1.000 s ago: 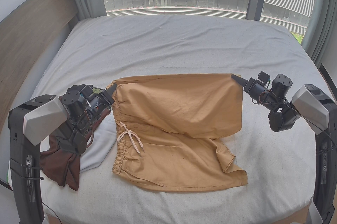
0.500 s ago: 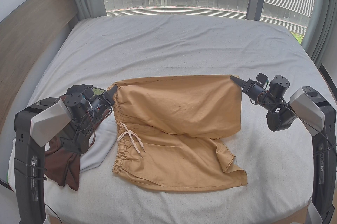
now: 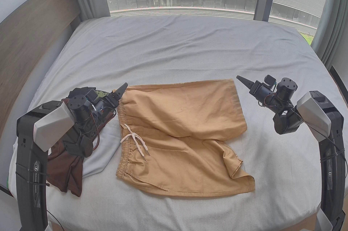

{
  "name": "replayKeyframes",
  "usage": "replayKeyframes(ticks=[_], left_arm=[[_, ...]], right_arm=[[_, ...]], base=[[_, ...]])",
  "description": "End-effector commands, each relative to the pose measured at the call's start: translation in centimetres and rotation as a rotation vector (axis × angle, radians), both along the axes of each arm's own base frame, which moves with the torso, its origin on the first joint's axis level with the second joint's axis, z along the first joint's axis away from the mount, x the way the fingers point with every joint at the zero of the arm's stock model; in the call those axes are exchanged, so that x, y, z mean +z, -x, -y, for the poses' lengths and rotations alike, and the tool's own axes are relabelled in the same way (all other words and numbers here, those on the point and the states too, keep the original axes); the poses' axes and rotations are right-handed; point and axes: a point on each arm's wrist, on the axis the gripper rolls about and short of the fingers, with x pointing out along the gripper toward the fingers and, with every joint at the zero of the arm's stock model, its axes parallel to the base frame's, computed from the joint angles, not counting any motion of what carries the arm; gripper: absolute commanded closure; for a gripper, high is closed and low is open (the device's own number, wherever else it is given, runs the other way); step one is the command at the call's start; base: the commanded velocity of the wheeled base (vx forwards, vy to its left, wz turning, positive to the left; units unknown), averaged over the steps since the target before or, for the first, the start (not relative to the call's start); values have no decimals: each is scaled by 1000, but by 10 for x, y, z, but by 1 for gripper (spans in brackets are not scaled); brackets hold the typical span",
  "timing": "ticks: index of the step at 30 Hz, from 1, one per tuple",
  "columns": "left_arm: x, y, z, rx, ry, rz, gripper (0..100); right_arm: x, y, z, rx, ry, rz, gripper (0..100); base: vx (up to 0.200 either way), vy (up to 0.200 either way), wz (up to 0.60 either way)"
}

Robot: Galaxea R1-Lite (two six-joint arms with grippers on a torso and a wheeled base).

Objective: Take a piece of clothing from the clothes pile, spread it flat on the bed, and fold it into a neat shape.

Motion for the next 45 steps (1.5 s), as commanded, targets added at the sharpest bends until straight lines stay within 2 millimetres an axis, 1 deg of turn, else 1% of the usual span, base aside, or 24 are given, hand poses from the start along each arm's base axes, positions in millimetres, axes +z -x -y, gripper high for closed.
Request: replayKeyframes(ticks=[1,5,10,13,15,16,18,20,21,22,26,28,30,31,34,38,39,41,42,43,45], left_arm=[[2,-3,0,3,1,0,0],[1,-3,0,4,1,-9,0],[-9,2,-1,20,-5,-72,0],[-11,6,-2,25,-7,-83,0],[-6,12,-3,25,-7,-85,0],[3,19,-4,23,-7,-70,0],[13,32,-5,16,-8,-63,0],[22,43,-5,7,-14,-67,0],[24,45,-5,7,-14,-67,0],[37,61,-6,-7,-20,-69,0],[69,103,-8,-76,-27,-68,0],[77,119,-10,-116,-38,-71,0],[81,135,-13,-150,-45,-85,0],[80,145,-18,-162,-55,-104,0],[71,156,-22,-204,-88,-138,0],[60,161,-22,-238,-170,-144,0],[57,162,-21,-248,-185,-148,0],[48,162,-18,-279,-224,-155,0],[42,161,-14,-294,-242,-162,0],[41,162,-13,-296,-245,-163,0],[27,160,-7,-315,-286,-184,0]], right_arm=[[-6,-2,1,-10,6,-16,0],[-6,-1,3,-19,9,-21,0],[3,18,2,-19,40,-40,0],[6,31,-1,-15,65,-42,0],[10,40,-3,-11,74,-50,0],[14,50,-5,-5,81,-59,0],[21,64,-7,1,84,-64,0],[25,75,-8,4,85,-67,0],[26,76,-8,5,85,-66,0],[32,90,-8,5,87,-65,0],[40,122,-8,14,101,-81,0],[40,135,-10,20,125,-89,0],[38,147,-9,21,155,-100,0],[35,152,-10,24,168,-110,0],[29,157,-14,38,207,-112,0],[17,165,-16,50,246,-143,0],[14,165,-16,49,252,-147,0],[0,163,-13,45,272,-178,0],[-4,163,-11,42,279,-189,0],[-5,163,-11,41,280,-191,0],[-10,165,-6,30,284,-212,0]], base=[[0,0,0],[0,0,0],[0,0,0],[0,0,0],[0,0,0],[0,0,0],[0,0,0],[0,0,0],[0,0,0],[0,0,0],[0,0,0],[0,0,0],[0,0,0],[0,0,0],[0,0,0],[0,0,0],[0,0,0],[0,0,0],[0,0,0],[0,0,0],[0,0,0]])
